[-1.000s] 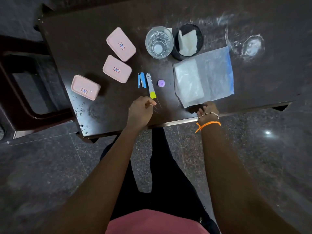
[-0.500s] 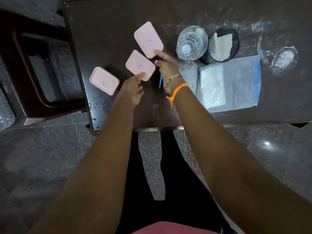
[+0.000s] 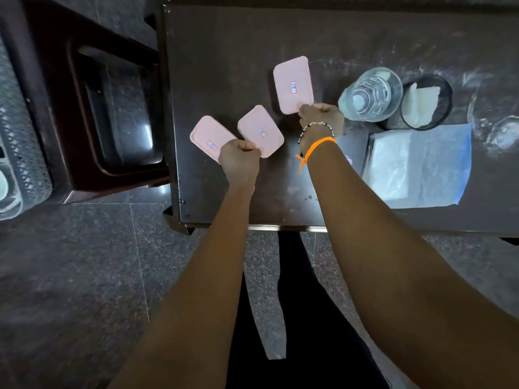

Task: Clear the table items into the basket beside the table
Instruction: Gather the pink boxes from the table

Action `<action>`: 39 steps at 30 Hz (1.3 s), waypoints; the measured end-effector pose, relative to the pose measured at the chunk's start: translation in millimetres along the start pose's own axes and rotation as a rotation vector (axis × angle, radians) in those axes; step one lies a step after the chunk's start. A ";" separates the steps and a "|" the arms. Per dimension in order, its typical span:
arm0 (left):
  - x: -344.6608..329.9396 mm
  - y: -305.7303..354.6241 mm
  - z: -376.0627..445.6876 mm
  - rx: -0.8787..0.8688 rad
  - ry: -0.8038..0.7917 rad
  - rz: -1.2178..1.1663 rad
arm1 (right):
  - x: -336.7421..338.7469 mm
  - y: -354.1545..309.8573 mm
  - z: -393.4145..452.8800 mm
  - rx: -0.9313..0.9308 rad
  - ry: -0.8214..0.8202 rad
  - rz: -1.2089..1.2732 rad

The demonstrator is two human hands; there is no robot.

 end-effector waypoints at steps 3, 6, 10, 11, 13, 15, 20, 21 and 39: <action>18.0 5.4 -4.7 -0.144 0.029 0.041 | 0.2 4.9 -15.9 0.014 0.023 0.094; 40.7 -2.8 -19.2 -0.204 0.018 -0.028 | -2.8 7.0 -39.2 0.060 -0.025 0.230; 97.8 -25.6 -28.5 -0.189 0.024 -0.270 | -31.8 14.8 -101.4 0.046 -0.233 0.291; 121.2 -30.9 -28.0 -0.190 0.050 -0.330 | -44.5 17.0 -121.5 0.036 -0.296 0.276; 167.1 -38.4 -25.3 -0.188 0.131 -0.404 | -67.1 21.3 -154.0 0.010 -0.409 0.244; 222.2 -50.2 -19.2 -0.180 0.241 -0.427 | -95.3 29.4 -189.0 0.004 -0.513 0.190; 342.2 -60.4 18.7 -0.175 0.446 -0.372 | -167.8 54.9 -259.4 0.033 -0.680 0.042; 362.9 -56.7 28.9 -0.185 0.492 -0.314 | -180.9 60.1 -271.2 0.032 -0.699 0.026; 417.0 7.7 189.5 -0.108 0.317 0.125 | -286.1 71.4 -322.9 0.086 -0.668 0.180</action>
Point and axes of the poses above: each hand's wrist, its own z-axis towards the middle knuckle, its own x-axis out of the back of the hand, y = z × x, the point moved 9 cm from there along z, towards the middle knuckle, and after that the axes turned 13 degrees about z, right-handed, at the moved point
